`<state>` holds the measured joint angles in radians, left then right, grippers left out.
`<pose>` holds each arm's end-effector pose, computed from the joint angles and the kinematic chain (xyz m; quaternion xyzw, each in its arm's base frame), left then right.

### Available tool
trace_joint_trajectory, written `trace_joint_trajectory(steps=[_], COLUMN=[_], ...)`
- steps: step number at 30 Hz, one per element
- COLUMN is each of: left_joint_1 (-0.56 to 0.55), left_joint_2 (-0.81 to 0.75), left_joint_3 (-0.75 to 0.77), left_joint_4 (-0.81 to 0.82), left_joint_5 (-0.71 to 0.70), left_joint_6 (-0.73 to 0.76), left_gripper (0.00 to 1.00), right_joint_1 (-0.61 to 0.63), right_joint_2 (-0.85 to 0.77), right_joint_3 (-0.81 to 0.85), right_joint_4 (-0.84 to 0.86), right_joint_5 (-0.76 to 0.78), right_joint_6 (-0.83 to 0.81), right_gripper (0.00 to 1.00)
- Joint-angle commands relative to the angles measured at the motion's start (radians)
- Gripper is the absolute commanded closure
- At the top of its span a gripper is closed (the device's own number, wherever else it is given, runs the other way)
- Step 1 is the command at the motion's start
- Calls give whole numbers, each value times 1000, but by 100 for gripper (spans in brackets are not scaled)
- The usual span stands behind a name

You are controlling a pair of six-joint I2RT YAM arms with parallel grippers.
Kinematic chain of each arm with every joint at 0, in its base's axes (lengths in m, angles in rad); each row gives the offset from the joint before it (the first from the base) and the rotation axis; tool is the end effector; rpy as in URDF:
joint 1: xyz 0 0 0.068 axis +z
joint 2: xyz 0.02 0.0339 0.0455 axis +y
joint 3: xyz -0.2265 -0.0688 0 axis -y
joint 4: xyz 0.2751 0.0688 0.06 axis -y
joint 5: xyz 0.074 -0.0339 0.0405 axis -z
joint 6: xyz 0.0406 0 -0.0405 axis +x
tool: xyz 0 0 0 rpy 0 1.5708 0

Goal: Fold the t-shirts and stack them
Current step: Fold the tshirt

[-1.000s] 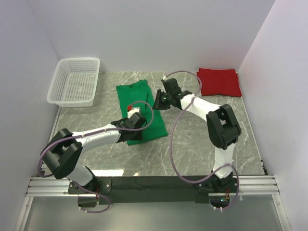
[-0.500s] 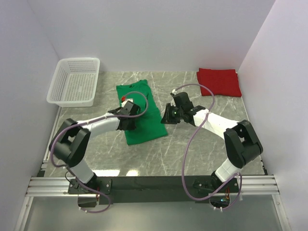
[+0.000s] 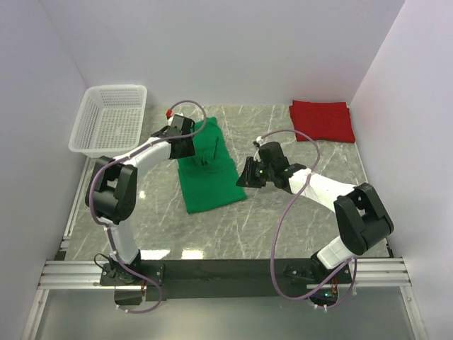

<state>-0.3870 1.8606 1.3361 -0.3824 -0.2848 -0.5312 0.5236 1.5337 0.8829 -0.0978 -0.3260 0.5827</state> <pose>0.3956 -0.1489 0.1558 -0.1135 0.9301 -0.0227 0.3486 0.2959 0.1859 0.1444 -0.0381 0.9061 0.3337 0.2574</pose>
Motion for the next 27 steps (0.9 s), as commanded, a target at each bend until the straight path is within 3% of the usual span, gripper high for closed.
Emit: trace_joint_trajectory(steps=[1, 2, 4, 10, 13, 15, 20, 23, 24, 27], left_joint_1=[-6, -6, -7, -55, -104, -127, -142, -144, -144, -144], left_joint_2=[-107, -145, -279, -606, -678, -680, -609, -545, -511, -471], left_joint_3=[-35, -113, -199, -575, -684, -721, -764, -770, -766, -761], left_joint_4=[-9, 6, 46, 161, 227, 252, 254, 238, 202, 160], left_joint_5=[88, 113, 154, 303, 354, 361, 319, 308, 297, 288], left_joint_6=[-31, -48, -111, -237, -291, -317, -348, -352, -351, -354], left_gripper=[42, 35, 31, 30, 35, 45, 69, 76, 83, 88], right_joint_1=[3, 6, 10, 84, 111, 124, 147, 142, 139, 112], right_joint_2=[-32, -26, -15, 81, 149, 209, 360, 442, 454, 471], right_joint_3=[-27, -32, -39, 1, 20, 30, 79, 82, 76, 41], right_joint_4=[128, 173, 222, 335, 394, 434, 472, 510, 521, 535], right_joint_5=[-134, -159, -214, -375, -415, -436, -436, -433, -433, -433], right_joint_6=[37, 45, 66, 68, 84, 94, 80, 88, 88, 86], right_gripper=[74, 74, 74, 74, 74, 74, 76, 78, 78, 78])
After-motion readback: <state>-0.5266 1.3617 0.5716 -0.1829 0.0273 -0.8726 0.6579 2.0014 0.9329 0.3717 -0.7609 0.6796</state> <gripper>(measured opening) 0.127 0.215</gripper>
